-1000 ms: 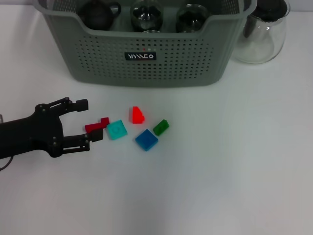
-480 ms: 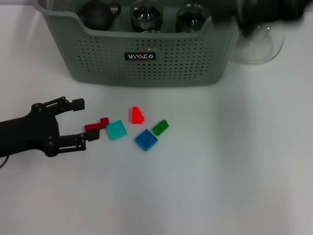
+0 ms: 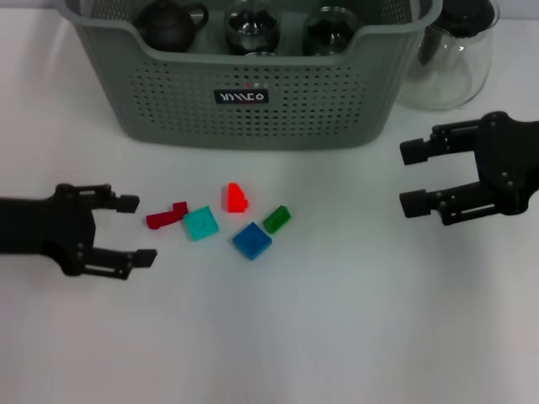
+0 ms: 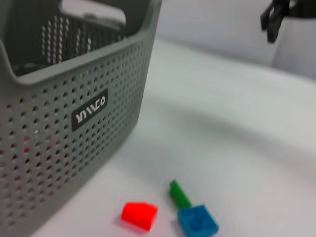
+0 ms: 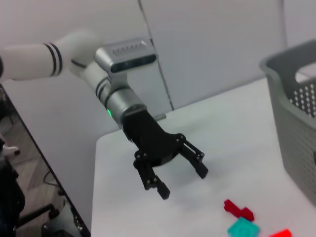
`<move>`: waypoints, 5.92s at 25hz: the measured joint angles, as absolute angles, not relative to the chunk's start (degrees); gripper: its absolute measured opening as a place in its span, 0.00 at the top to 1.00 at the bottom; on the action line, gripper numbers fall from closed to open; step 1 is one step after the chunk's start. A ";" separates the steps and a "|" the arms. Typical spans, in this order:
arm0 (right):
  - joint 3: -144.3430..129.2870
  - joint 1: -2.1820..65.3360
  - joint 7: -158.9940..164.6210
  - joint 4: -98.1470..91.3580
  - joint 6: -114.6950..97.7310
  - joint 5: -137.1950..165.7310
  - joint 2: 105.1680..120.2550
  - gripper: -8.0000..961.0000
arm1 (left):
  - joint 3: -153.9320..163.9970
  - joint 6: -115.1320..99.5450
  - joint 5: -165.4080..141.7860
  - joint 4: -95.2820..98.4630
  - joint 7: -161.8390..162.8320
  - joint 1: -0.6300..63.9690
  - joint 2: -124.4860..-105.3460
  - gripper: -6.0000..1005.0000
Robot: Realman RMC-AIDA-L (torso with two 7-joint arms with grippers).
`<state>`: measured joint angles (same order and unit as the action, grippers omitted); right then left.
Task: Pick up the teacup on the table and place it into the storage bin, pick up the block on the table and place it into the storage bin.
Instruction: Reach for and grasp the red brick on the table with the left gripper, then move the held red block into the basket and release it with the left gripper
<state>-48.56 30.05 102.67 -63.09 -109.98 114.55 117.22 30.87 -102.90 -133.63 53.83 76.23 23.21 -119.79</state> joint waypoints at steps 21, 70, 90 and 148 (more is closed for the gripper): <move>-49.53 38.89 108.37 -64.90 -107.56 143.13 117.83 0.16 | 53.20 -98.64 -152.82 67.44 101.55 38.31 -122.84 0.12; -49.04 39.98 107.49 -64.60 -105.42 141.06 118.82 0.16 | 69.18 -83.49 -163.30 60.68 110.22 39.08 -124.21 0.47; -48.95 39.99 107.49 -64.71 -104.80 140.88 118.83 0.16 | 71.70 -82.62 -163.49 60.09 110.23 38.54 -124.28 0.59; -49.48 41.92 111.80 -64.22 -108.43 142.22 114.80 0.16 | 53.93 -77.71 -154.78 50.10 143.16 63.46 -115.15 0.80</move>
<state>-49.48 41.92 111.80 -64.22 -108.43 142.22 114.80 53.93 -77.71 -154.78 50.10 143.16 63.46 -115.15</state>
